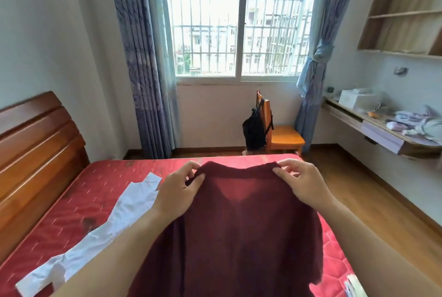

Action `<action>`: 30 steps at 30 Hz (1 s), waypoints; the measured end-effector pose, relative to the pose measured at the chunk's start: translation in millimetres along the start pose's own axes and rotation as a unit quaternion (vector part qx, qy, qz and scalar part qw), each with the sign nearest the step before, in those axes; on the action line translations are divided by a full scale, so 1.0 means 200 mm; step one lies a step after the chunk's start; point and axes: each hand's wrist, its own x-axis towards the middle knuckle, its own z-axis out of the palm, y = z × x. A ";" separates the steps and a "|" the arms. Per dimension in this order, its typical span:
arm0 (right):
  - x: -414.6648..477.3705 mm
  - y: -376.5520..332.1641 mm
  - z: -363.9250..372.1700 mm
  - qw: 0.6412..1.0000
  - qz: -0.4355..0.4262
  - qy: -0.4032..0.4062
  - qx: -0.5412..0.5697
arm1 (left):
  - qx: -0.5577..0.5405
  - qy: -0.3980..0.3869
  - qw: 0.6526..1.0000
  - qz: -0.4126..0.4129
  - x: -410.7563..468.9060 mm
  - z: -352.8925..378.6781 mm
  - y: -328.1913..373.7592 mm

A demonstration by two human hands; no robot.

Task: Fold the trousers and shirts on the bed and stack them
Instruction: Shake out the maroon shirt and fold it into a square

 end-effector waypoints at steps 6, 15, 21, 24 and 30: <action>-0.08 0.06 0.15 0.994 0.068 0.080 -0.002 | 0.029 -0.035 0.996 -0.073 0.11 0.15 -0.20; -0.35 0.23 0.36 0.975 0.165 0.120 -0.093 | 0.004 -0.148 0.976 -0.162 -0.16 0.47 -0.47; -0.35 0.17 0.13 0.956 0.168 0.220 -0.093 | -0.018 -0.186 0.967 -0.176 -0.21 0.52 -0.53; -0.36 0.13 0.20 0.964 0.144 0.213 -0.071 | -0.062 -0.210 0.964 -0.149 -0.20 0.55 -0.48; -0.44 0.46 0.72 0.951 0.302 -0.061 0.008 | -0.028 -0.243 0.952 -0.186 -0.37 0.64 -0.70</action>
